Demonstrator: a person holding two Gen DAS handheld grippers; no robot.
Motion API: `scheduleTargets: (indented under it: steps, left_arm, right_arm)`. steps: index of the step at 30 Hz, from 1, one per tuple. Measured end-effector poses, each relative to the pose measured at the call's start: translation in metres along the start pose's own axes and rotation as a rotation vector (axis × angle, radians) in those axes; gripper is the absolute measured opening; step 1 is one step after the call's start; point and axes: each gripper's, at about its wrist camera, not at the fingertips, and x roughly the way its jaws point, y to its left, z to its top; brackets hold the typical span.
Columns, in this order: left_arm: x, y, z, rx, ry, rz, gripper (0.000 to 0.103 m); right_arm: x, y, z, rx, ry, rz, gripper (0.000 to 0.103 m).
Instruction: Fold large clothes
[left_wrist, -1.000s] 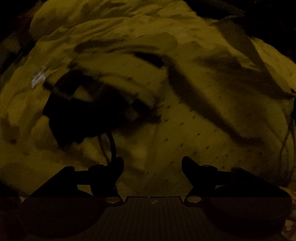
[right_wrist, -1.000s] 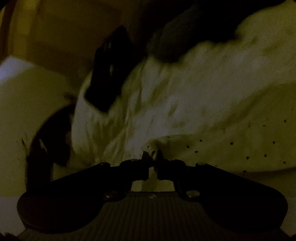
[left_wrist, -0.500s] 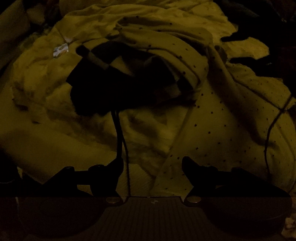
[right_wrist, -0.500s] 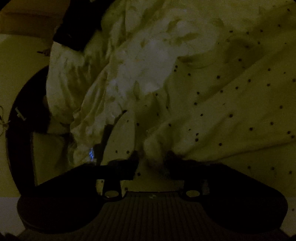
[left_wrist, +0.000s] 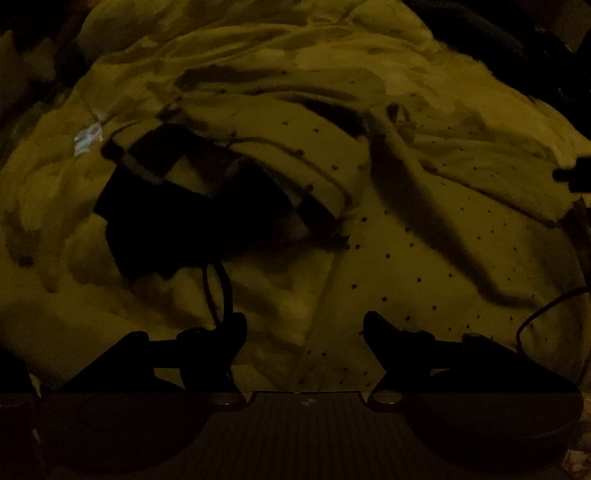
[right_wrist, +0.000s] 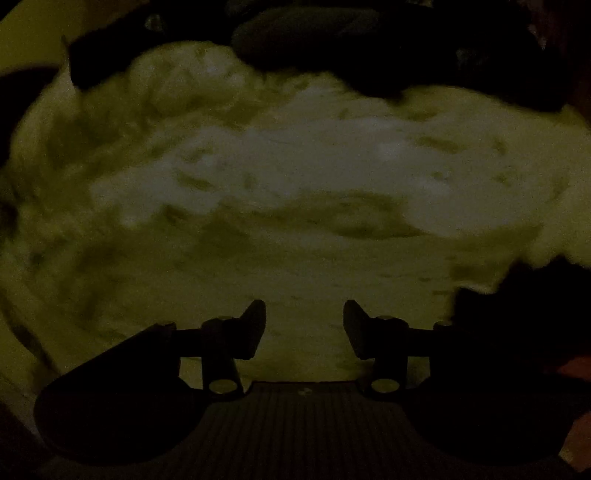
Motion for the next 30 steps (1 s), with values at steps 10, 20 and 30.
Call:
scheduleTargets:
  steps: [10,20,30]
  left_arm:
    - [-0.001,0.003,-0.004,-0.027,0.008,0.017,0.103]
    - [0.0,0.04,-0.013,-0.203,0.016,0.034,0.103]
    - [-0.013,0.066,-0.034,-0.145,-0.011,0.112,0.103]
  right_arm:
    - [0.012,-0.014,-0.044,-0.094,0.092,-0.071,0.052]
    - [-0.053,0.137,-0.06,-0.539,-0.062,0.33,0.059]
    - [-0.023,0.246,-0.09,-0.806,0.012,0.416,0.046]
